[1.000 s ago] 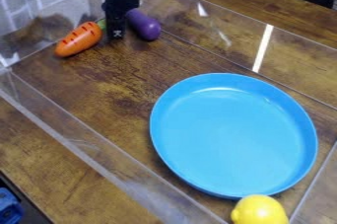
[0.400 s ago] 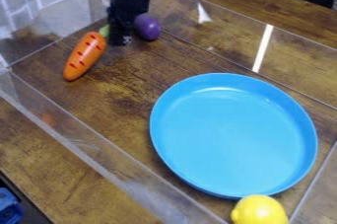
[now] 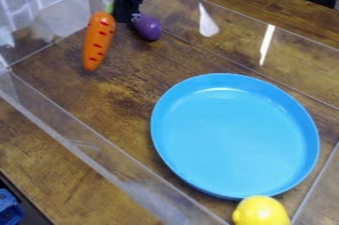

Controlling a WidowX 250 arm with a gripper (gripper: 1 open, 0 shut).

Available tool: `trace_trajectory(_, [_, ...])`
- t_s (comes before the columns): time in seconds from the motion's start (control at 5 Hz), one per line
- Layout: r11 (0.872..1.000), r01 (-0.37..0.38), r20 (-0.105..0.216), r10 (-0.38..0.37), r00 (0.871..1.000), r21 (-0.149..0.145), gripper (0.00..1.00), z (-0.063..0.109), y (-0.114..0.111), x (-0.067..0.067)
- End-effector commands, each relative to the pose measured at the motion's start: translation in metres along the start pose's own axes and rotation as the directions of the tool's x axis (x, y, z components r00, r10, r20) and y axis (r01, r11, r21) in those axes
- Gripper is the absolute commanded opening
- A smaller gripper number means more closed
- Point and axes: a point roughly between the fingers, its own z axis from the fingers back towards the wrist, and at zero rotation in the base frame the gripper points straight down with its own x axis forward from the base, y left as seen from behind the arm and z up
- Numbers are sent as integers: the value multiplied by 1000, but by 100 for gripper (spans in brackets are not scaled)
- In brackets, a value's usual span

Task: Put the carrot on the blue tray

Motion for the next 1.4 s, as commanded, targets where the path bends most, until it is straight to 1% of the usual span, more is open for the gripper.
trace_trajectory(0.0, [994, 17, 75, -25, 997, 111, 0, 52, -5, 8])
trace_trajectory(0.2, [988, 45, 76, -57, 995, 148, 0, 61, -16, 15])
trace_trajectory(0.4, [977, 86, 94, -106, 990, 196, 0, 75, -41, 22])
trace_trajectory(0.8, [984, 41, 135, -65, 989, 175, 0, 77, -60, 64])
trace_trajectory(1.0, [983, 38, 164, -67, 984, 177, 0, 95, -72, 76])
trace_trajectory(1.2, [983, 44, 196, -79, 977, 176, 0, 102, -69, 71])
